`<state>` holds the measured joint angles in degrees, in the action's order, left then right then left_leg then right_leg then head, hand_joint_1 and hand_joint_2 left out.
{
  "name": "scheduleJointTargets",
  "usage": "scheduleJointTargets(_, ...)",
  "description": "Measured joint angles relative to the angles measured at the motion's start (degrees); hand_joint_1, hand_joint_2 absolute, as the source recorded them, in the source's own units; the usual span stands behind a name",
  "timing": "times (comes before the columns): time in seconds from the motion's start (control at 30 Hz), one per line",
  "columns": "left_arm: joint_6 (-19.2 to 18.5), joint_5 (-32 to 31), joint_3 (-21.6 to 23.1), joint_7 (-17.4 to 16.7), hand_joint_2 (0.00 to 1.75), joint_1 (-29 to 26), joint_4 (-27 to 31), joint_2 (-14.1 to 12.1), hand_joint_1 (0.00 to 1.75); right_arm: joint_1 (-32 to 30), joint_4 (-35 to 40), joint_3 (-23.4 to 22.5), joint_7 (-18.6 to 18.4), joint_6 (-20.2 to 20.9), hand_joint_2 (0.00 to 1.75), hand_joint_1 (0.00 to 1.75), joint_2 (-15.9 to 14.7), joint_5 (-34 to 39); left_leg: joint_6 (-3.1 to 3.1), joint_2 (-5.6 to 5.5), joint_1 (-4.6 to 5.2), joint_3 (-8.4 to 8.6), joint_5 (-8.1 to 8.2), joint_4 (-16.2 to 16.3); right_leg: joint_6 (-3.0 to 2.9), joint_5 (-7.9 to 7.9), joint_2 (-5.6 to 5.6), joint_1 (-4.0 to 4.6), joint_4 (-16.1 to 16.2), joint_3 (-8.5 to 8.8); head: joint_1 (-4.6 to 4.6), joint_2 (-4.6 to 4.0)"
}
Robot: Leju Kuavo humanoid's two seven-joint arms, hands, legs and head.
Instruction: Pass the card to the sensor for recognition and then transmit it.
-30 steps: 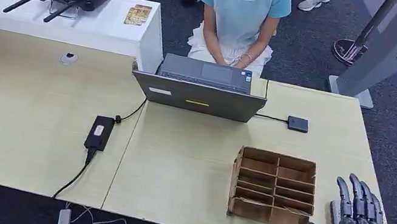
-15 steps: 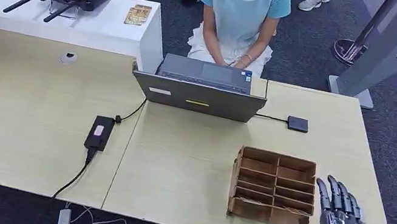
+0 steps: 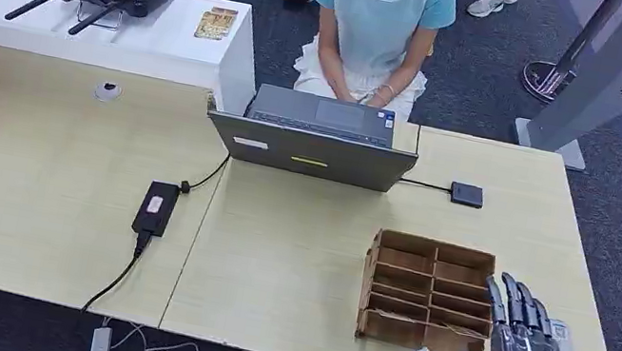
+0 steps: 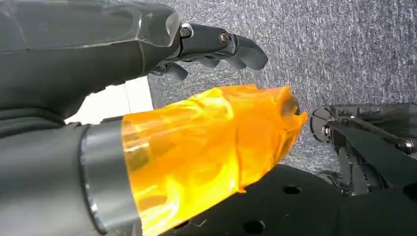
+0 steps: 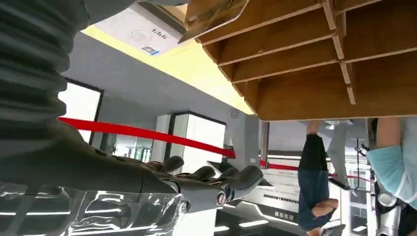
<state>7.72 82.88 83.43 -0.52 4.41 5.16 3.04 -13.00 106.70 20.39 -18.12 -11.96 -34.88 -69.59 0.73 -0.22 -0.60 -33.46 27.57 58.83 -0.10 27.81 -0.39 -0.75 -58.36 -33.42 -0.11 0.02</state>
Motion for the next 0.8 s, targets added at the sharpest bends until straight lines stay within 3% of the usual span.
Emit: scheduleJointTargets(0.8,-0.33,0.33,0.09,-0.39,0.00,0.01,0.02,0.00,0.00,1.82,-3.78,1.01,0.24,1.20,1.75,0.00,1.31,0.15,0.00,0.00,0.00,0.01,0.00,0.00,0.00,0.00,0.00,0.00,-0.01,0.00,0.00,-0.02)
